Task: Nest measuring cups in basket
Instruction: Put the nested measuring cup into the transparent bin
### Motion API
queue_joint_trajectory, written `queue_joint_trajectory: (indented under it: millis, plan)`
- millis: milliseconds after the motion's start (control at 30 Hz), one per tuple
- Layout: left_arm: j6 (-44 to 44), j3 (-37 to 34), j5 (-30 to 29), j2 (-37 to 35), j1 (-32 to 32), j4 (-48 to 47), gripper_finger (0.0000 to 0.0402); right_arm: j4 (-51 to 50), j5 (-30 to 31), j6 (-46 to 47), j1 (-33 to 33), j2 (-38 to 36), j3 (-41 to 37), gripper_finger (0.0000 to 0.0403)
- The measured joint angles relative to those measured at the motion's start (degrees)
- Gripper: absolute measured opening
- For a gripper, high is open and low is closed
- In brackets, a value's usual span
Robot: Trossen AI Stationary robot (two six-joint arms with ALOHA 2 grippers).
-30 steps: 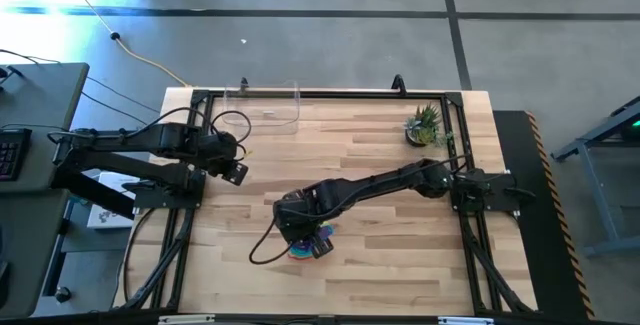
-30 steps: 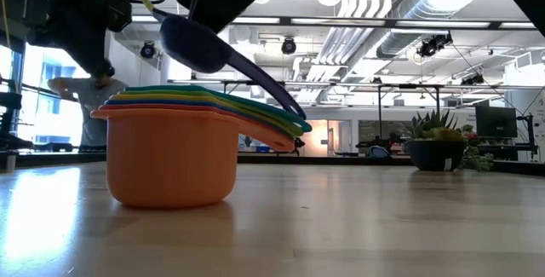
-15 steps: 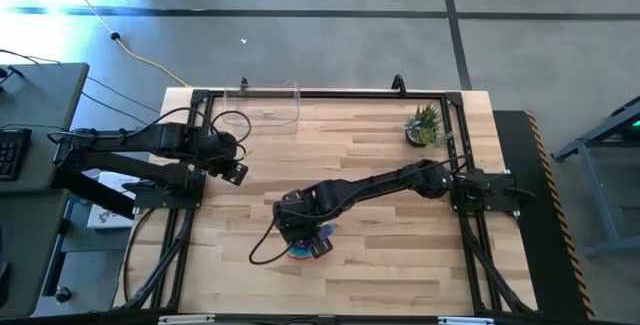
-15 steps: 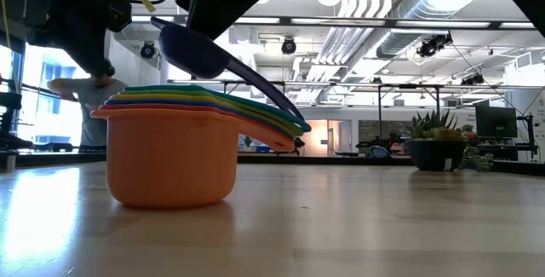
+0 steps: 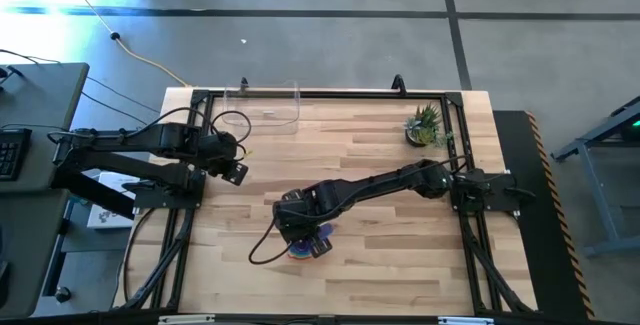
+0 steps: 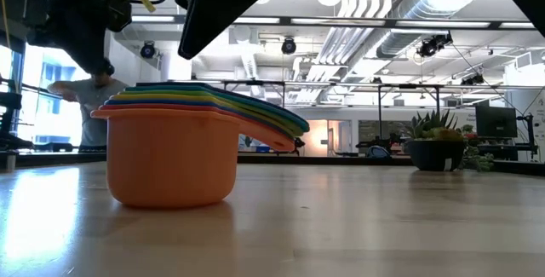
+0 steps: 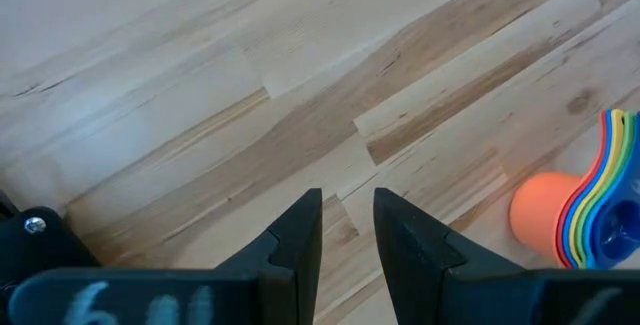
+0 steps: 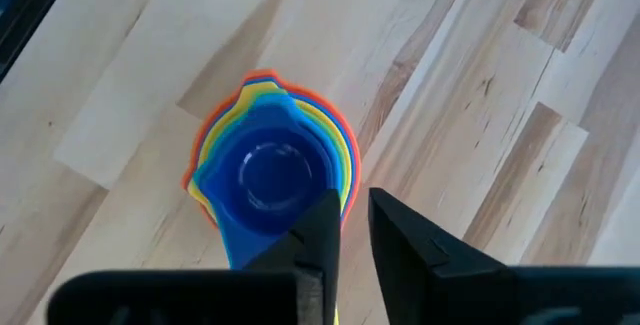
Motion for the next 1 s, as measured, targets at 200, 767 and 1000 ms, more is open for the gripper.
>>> queue_joint_trajectory:
  millis: [200,767,1000]
  plan:
    - [0.02,0.0,0.0,0.0,0.0,0.0,0.0085,-0.06,0.71,1.39,0.02,0.0,0.0,0.0052]
    - [0.11,0.0,-0.2,0.0,-3.95,0.0,0.0085,-7.12,6.38,12.22,0.99,-0.11,0.0,0.0053]
    - [1.05,0.0,-0.2,0.0,-7.46,0.0,0.0085,-7.54,6.93,15.81,0.96,-0.11,0.0,0.0075]
